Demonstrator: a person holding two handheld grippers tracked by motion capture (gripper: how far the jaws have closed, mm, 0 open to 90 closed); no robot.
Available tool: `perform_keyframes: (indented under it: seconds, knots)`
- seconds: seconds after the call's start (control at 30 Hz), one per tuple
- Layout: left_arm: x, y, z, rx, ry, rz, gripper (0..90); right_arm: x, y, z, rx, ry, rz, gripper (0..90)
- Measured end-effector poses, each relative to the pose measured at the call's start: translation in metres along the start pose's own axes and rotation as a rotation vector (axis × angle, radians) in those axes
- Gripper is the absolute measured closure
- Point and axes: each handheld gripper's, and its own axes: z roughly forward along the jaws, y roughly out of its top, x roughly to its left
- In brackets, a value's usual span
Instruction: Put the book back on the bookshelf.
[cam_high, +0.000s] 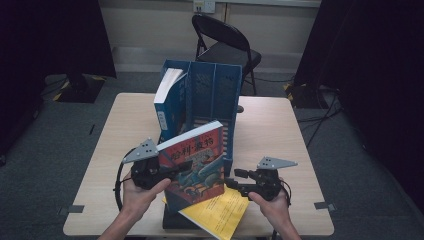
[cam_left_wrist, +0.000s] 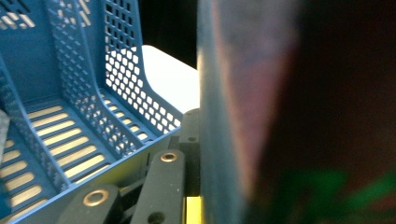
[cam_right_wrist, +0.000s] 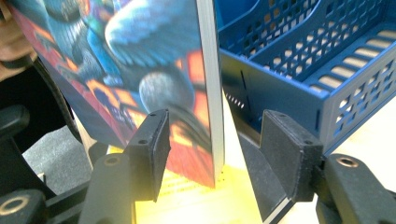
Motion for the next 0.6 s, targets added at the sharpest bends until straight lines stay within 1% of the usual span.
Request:
perform_keyframes:
  seconds: [0.1, 0.17, 0.23, 0.37, 0.53, 0.6]
  knots:
    - [0.001, 0.001, -0.005, 0.0, 0.006, -0.003, 74.5, 0.0, -0.003, 0.004, 0.02, -0.013, -0.006, 41.8]
    - [0.0, 0.004, -0.01, 0.013, 0.018, 0.006, 74.5, 0.0, -0.004, 0.005, 0.025, -0.012, -0.006, 41.8]
    - [0.0, 0.004, -0.014, 0.01, 0.027, 0.008, 74.5, 0.0, -0.005, 0.005, 0.028, -0.005, -0.008, 41.8]
    - [0.001, 0.005, -0.019, 0.009, 0.031, -0.006, 74.5, -0.001, -0.008, 0.009, 0.043, -0.008, -0.012, 41.6]
    - [0.005, 0.009, -0.024, 0.011, 0.055, -0.02, 74.5, 0.001, -0.009, 0.013, 0.07, -0.013, -0.038, 41.9]
    - [0.006, 0.012, -0.026, 0.008, 0.066, -0.022, 74.5, 0.0, -0.01, 0.014, 0.074, -0.01, -0.036, 42.3]
